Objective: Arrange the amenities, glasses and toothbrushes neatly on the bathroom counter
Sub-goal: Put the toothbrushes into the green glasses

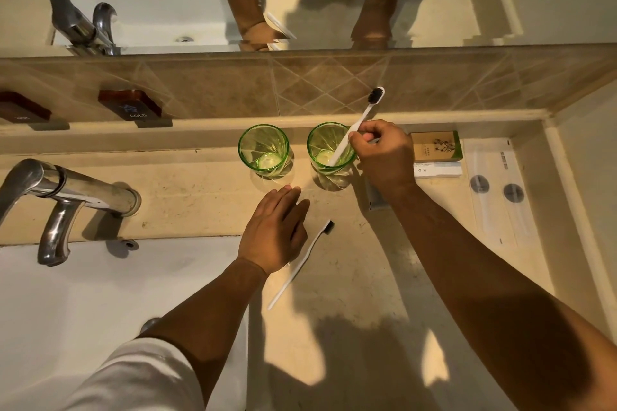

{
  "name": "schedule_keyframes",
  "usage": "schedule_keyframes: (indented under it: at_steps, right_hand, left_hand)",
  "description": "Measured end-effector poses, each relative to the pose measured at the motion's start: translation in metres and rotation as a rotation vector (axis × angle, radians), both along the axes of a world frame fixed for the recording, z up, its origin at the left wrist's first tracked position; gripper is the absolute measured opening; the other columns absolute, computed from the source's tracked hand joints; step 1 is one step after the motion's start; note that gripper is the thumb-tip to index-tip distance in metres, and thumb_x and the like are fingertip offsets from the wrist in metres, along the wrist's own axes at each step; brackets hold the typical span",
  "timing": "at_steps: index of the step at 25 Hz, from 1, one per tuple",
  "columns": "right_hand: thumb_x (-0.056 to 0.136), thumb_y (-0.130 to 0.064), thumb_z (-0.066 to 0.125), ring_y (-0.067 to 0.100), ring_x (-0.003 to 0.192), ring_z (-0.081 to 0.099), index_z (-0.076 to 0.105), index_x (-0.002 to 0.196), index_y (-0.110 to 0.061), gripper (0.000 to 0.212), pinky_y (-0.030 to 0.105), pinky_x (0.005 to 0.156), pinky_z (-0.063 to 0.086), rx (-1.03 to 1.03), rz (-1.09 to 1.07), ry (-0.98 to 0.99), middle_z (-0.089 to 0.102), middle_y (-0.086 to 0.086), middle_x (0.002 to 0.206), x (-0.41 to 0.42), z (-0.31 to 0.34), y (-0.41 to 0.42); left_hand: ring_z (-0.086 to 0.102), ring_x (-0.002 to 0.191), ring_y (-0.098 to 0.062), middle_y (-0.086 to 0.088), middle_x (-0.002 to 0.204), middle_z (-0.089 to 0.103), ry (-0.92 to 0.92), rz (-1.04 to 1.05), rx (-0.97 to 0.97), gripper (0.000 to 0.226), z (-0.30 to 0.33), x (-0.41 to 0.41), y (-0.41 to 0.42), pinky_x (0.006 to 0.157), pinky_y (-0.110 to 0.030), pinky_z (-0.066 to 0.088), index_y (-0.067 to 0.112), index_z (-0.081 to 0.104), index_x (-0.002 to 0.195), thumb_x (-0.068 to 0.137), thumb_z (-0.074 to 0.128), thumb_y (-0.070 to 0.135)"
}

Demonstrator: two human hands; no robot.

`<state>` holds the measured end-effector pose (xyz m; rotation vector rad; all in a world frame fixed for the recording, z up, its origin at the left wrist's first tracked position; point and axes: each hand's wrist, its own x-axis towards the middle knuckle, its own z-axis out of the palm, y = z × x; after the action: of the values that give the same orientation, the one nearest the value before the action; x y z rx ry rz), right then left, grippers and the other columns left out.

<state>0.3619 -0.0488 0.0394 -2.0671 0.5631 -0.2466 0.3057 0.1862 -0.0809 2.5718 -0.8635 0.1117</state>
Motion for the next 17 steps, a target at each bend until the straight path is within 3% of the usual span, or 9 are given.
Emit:
schedule_keyframes:
  at_steps: [5,8,10,12,13,17]
  right_hand:
    - [0.088,-0.021,0.070,0.020,0.072,0.058,0.074,0.090,-0.005,0.017,0.043,0.079,0.055,0.004,-0.013,-0.022,0.060,0.000,0.070,0.002,-0.003,-0.002]
    - [0.089,-0.024,0.070,0.022,0.078,0.062,0.074,0.096,-0.005,0.020,0.039,0.081,0.056,0.015,-0.023,-0.005,0.065,0.003,0.078,-0.001,-0.001,-0.002]
    - [0.088,-0.027,0.067,0.020,0.084,0.063,0.073,0.099,-0.010,0.021,0.029,0.080,0.055,0.016,-0.088,-0.005,0.069,0.003,0.087,-0.010,0.001,-0.001]
    - [0.085,-0.029,0.061,0.012,0.081,0.061,0.066,0.099,-0.018,0.018,0.008,0.070,0.046,-0.004,-0.164,-0.031,0.065,-0.002,0.088,-0.032,-0.003,0.008]
    - [0.084,-0.030,0.060,0.009,0.080,0.059,0.060,0.100,-0.023,0.018,0.006,0.067,0.043,0.001,-0.189,-0.033,0.062,-0.003,0.090,-0.048,-0.008,0.017]
    - [0.086,-0.032,0.064,0.011,0.081,0.062,0.059,0.099,-0.027,0.015,0.028,0.073,0.056,0.026,-0.133,0.189,0.064,-0.006,0.090,-0.116,-0.046,0.060]
  left_hand:
    - [0.049,0.139,-0.036,-0.016,0.145,0.058,0.002,-0.009,-0.002,0.043,0.001,0.001,-0.001,0.117,-0.050,0.040,0.011,0.063,0.136,0.096,0.060,0.026]
    - [0.049,0.139,-0.036,-0.016,0.144,0.058,-0.002,-0.012,-0.014,0.043,0.000,0.000,0.000,0.116,-0.050,0.040,0.010,0.063,0.135,0.096,0.061,0.025]
    - [0.050,0.138,-0.036,-0.016,0.143,0.059,-0.003,-0.018,-0.021,0.041,-0.001,0.001,0.000,0.115,-0.051,0.041,0.010,0.064,0.134,0.096,0.060,0.025]
    - [0.052,0.136,-0.037,-0.017,0.141,0.060,-0.008,-0.008,-0.013,0.039,0.000,0.002,0.000,0.113,-0.051,0.042,0.009,0.066,0.132,0.096,0.060,0.024]
    - [0.053,0.135,-0.037,-0.017,0.140,0.061,-0.009,-0.005,-0.009,0.037,0.001,0.002,-0.001,0.113,-0.051,0.042,0.009,0.067,0.130,0.096,0.061,0.023]
    - [0.052,0.135,-0.039,-0.017,0.142,0.060,0.009,-0.012,0.025,0.036,0.004,0.001,0.000,0.114,-0.052,0.042,0.010,0.066,0.132,0.098,0.058,0.020]
